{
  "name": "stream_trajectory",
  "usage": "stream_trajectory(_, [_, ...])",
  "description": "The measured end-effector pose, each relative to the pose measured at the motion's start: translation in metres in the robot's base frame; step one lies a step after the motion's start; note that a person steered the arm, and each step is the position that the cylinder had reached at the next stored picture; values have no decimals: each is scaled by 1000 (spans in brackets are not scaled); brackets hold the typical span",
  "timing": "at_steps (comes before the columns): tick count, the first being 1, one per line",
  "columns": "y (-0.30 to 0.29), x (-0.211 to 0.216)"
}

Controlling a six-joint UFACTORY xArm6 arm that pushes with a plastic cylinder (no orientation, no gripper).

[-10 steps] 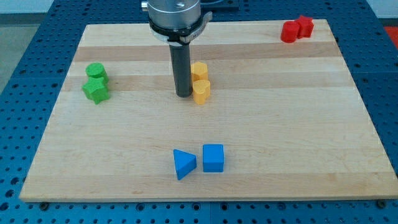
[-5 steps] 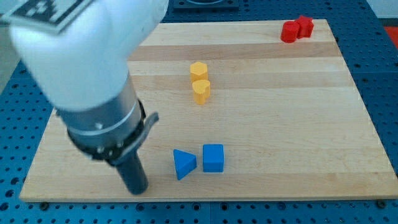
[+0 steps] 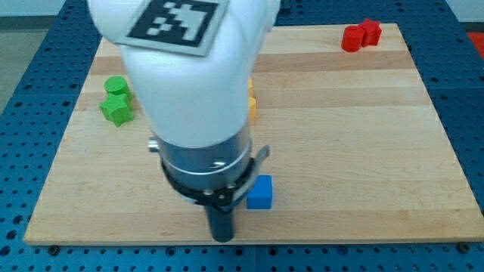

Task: Place the blue cube vertically above the blue triangle

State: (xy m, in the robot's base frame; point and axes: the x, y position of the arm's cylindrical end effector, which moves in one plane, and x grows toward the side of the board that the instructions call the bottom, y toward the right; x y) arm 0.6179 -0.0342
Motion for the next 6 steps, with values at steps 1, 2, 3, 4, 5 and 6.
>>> stream_trajectory(1, [28,0])
stream_trajectory(2, [35,0])
stream_trajectory(3, [35,-6])
stream_trajectory(4, [35,-17])
stream_trajectory(5, [43,-21])
stream_trajectory(6, [46,-29])
